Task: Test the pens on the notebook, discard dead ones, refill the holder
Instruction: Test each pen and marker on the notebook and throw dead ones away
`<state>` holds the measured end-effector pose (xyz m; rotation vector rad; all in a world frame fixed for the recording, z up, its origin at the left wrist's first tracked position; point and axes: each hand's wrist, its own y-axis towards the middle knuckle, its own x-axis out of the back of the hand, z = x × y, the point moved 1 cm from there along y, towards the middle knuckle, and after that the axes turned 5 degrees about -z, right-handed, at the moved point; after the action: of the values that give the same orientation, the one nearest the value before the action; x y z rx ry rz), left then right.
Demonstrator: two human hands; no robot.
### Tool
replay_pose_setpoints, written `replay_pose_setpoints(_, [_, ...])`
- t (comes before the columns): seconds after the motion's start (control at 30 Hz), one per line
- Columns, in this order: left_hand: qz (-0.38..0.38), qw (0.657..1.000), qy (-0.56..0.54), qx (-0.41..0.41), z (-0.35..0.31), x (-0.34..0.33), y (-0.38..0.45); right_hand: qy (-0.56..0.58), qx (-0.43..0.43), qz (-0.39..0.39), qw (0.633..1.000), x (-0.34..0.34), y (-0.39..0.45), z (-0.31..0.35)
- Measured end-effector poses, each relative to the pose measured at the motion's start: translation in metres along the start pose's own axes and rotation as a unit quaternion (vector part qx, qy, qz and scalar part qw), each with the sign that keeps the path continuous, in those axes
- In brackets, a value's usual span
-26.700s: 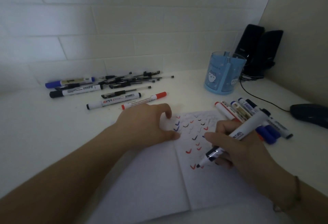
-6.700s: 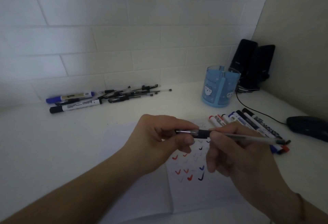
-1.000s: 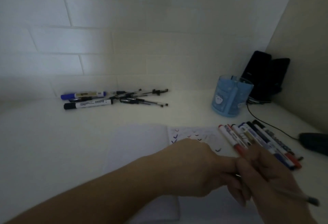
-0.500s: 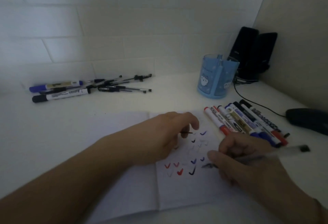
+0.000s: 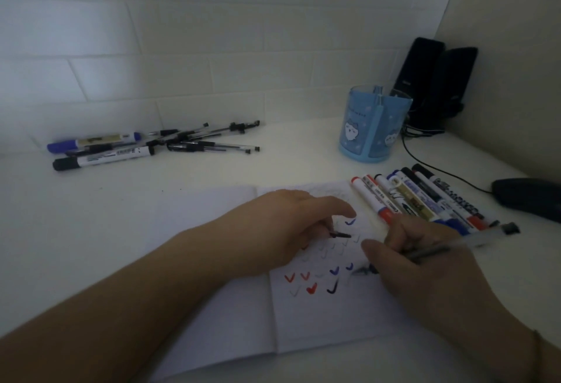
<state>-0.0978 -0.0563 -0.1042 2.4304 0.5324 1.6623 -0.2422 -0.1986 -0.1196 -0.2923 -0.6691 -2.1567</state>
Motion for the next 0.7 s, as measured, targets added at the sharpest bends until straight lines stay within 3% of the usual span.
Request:
replay_pose_setpoints(0.1, [-0.03, 0.999, -0.029, -0.007, 0.0, 0.0, 0.001, 0.154, -0.053, -0.021, 0.986, 0.006, 0.0, 0.003])
replay_pose_setpoints(0.27, [-0.073, 0.995, -0.063, 0.01, 0.002, 0.003, 0.002, 0.255, -0.065, 0.028, 0.964, 0.013, 0.003, -0.001])
replay_pose_setpoints(0.7, [-0.089, 0.988, -0.124, -0.005, -0.007, 0.001, 0.002, 0.267, -0.051, 0.039, 0.961, 0.01, 0.003, -0.002])
